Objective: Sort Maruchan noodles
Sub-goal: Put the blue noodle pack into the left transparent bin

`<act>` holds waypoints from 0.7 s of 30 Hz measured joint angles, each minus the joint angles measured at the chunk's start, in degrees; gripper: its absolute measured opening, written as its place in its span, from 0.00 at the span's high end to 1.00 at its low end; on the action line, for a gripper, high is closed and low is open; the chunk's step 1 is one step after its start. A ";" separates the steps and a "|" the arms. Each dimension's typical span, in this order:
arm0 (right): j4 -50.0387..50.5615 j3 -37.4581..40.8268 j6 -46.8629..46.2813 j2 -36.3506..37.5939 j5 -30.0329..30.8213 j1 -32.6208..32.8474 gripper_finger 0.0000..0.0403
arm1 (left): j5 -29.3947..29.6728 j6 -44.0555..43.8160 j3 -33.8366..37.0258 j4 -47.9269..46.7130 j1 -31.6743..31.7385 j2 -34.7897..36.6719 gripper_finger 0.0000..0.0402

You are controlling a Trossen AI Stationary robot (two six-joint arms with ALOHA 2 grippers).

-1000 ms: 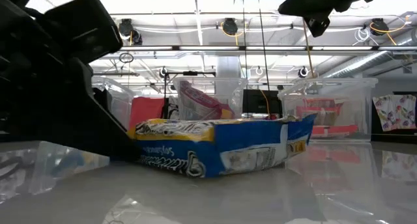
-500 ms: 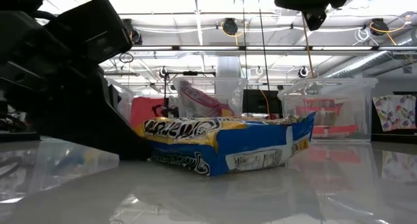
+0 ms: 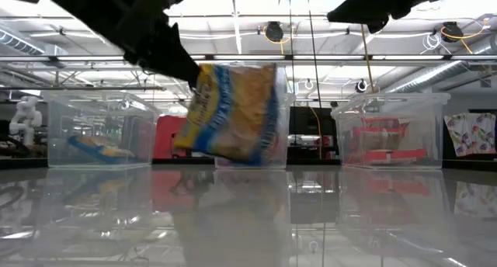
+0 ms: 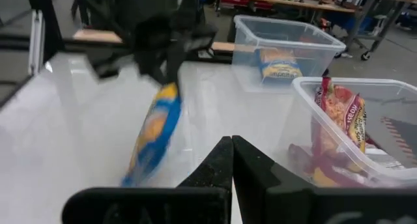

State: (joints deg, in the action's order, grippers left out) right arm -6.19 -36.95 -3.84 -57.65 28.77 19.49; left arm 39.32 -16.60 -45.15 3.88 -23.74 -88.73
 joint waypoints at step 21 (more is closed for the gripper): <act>0.43 0.00 16.93 0.00 0.15 -3.35 1.00 | 4.39 15.78 -0.07 -19.71 21.15 31.93 1.00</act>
State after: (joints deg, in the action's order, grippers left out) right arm -5.76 -36.95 13.09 -57.65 28.93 16.14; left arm 43.72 -0.82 -45.21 -15.83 -2.59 -56.80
